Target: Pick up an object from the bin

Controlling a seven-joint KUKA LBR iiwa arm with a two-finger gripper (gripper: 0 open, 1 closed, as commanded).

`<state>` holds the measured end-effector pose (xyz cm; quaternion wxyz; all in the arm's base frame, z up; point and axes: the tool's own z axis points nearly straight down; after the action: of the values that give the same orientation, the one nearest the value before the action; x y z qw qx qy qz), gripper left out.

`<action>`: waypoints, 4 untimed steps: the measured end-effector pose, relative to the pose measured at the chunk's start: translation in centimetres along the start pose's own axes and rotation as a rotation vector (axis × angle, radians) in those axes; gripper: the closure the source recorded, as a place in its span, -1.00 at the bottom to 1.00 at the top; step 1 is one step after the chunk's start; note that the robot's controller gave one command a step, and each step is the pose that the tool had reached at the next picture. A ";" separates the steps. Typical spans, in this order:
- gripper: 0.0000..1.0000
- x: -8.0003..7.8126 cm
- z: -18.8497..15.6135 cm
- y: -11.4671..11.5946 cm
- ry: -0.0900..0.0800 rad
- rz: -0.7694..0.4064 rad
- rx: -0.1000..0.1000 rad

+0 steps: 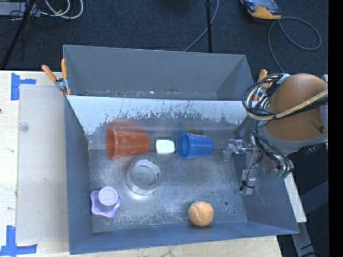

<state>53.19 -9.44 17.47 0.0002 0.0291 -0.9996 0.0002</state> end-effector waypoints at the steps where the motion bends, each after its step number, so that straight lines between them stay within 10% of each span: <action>1: -1.00 -0.1 2.4 1.2 0.009 0.026 -0.005; 3: -1.00 2.0 8.0 3.7 0.007 0.100 -0.003; 4: -1.00 3.7 9.3 4.6 0.005 0.366 -0.002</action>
Offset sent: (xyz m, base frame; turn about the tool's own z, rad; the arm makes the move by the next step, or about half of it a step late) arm -0.0468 0.0653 -0.1047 -0.0001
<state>49.18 -5.09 8.15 0.0029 -0.1536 -0.9881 -0.0007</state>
